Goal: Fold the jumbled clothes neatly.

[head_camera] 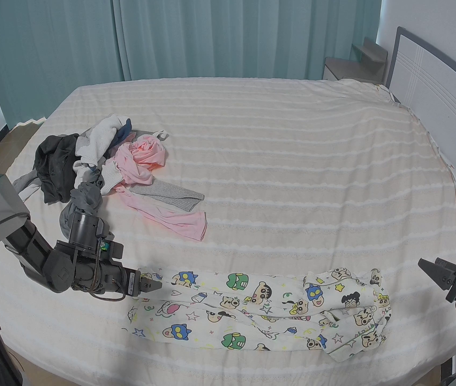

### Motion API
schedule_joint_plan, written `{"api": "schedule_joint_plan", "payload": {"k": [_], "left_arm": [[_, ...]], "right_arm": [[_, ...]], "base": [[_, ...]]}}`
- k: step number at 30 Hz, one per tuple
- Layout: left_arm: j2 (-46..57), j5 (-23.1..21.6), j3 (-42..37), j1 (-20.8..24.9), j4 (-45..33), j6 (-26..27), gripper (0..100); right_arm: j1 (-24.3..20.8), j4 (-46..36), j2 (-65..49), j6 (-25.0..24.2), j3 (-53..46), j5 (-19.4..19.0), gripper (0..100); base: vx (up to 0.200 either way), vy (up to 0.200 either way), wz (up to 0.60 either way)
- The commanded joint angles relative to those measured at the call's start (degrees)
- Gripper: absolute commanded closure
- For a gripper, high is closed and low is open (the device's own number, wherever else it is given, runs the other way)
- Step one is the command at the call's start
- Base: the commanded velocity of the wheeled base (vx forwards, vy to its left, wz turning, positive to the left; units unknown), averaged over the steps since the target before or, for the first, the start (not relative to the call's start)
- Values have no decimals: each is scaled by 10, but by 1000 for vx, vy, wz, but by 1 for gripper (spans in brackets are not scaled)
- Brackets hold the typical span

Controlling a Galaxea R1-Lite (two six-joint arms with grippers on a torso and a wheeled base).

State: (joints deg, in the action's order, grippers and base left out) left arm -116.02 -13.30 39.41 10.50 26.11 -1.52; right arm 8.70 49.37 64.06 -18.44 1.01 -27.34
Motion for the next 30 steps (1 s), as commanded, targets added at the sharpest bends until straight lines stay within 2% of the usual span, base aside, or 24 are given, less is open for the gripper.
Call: {"api": "schedule_joint_plan", "payload": {"k": [1, 8, 30], "left_arm": [[-30, 1, 2, -2, 6, 2, 0], [-76, 3, 0, -1, 60, 4, 0], [-141, 7, 0, 3, 94, 10, 0]], "right_arm": [[0, -1, -2, -1, -7, -2, 0], [-2, -1, -2, -1, -9, -3, 0], [-4, -2, -17, -2, -10, -22, 0]], "base": [[0, 0, 0], [0, 0, 0], [0, 0, 0]]}}
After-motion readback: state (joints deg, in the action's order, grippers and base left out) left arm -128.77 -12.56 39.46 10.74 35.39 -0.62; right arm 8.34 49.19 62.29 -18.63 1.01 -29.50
